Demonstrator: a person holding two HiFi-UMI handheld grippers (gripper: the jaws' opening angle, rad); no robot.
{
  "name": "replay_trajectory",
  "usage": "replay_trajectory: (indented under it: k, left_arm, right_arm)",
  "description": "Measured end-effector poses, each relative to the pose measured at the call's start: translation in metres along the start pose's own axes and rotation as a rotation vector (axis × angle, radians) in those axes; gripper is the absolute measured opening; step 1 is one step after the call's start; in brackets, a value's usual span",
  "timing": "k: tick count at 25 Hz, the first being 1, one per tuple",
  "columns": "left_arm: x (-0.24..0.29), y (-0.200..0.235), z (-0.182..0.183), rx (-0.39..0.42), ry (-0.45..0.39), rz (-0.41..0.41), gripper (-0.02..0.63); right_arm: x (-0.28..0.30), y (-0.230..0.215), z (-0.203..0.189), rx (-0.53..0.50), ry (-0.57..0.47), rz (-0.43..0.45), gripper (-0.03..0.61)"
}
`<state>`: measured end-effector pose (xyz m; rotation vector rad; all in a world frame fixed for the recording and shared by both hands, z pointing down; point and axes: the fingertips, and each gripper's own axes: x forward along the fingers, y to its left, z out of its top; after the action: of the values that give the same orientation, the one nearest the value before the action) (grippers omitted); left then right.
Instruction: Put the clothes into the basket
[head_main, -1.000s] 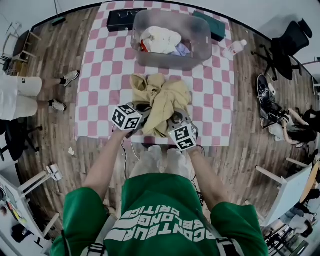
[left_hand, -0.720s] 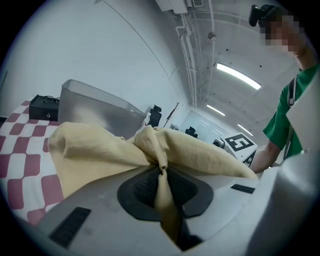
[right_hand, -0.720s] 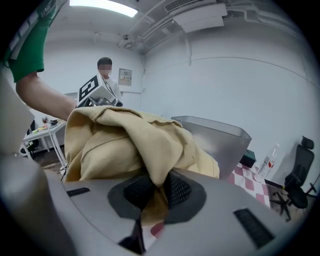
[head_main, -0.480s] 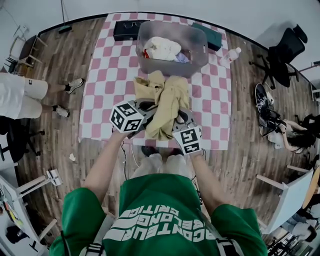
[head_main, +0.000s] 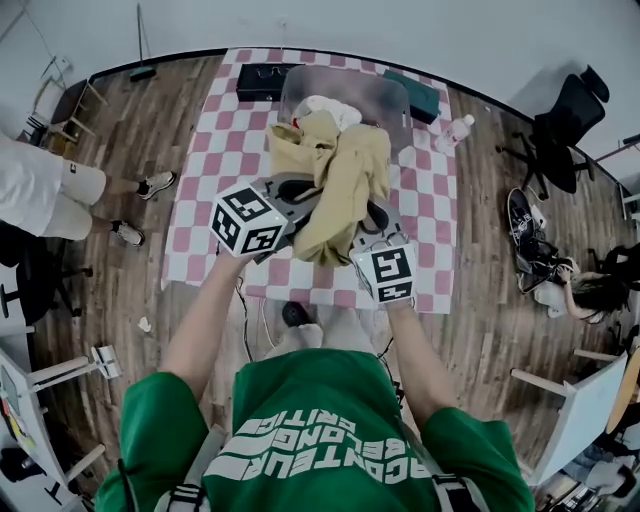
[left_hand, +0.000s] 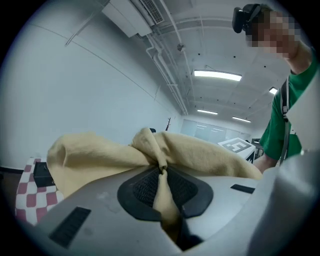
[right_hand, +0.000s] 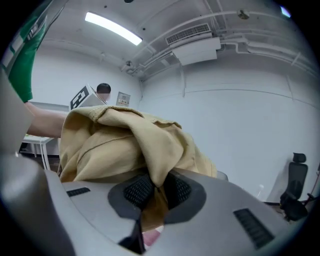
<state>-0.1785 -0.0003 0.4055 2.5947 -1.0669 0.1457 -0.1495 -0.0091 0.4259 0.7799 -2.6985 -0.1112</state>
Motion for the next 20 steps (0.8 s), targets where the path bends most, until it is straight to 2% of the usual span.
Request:
replay_trajectory:
  k: [10, 20]
  left_arm:
    - [0.005, 0.015, 0.090, 0.100, -0.098, 0.045, 0.020]
    - [0.029, 0.052, 0.132, 0.124, -0.120, 0.070, 0.020]
  right_arm:
    - [0.011, -0.048, 0.077, -0.070, -0.114, -0.012, 0.048]
    - [0.042, -0.093, 0.105, -0.086, -0.148, -0.019, 0.048]
